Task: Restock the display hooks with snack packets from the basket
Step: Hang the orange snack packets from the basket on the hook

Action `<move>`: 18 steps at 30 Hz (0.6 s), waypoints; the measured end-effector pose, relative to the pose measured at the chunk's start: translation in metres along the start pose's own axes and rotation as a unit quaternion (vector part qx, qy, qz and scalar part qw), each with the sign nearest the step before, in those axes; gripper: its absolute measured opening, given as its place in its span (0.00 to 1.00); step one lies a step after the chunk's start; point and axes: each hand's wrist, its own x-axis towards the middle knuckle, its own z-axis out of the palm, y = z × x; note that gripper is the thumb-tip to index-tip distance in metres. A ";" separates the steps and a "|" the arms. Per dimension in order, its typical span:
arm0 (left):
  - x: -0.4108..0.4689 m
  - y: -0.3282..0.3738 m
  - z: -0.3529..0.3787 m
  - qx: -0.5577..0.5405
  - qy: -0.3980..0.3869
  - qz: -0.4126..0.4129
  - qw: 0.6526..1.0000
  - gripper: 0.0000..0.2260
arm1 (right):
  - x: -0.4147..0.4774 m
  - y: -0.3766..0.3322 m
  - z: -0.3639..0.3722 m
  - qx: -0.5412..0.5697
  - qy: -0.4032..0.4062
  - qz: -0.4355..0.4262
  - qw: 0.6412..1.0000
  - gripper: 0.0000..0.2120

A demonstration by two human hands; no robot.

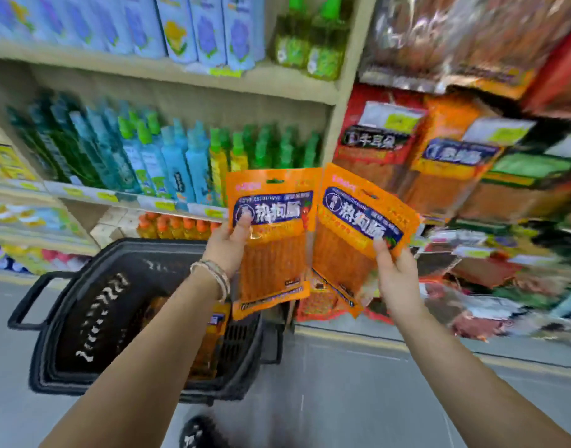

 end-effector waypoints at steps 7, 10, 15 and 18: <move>-0.033 0.114 0.067 -0.068 -0.038 0.137 0.988 0.12 | 0.045 -0.045 -0.119 -0.020 0.086 -0.087 0.992 0.03; -0.035 0.154 0.080 -0.090 -0.016 0.180 0.979 0.06 | 0.068 -0.071 -0.152 0.007 0.113 -0.096 0.989 0.03; -0.025 0.211 0.094 -0.127 0.024 0.200 0.971 0.08 | 0.115 -0.108 -0.182 0.095 0.143 -0.067 0.983 0.06; -0.011 0.243 0.101 -0.143 0.016 0.216 0.966 0.08 | 0.148 -0.127 -0.191 0.120 0.160 -0.067 0.978 0.09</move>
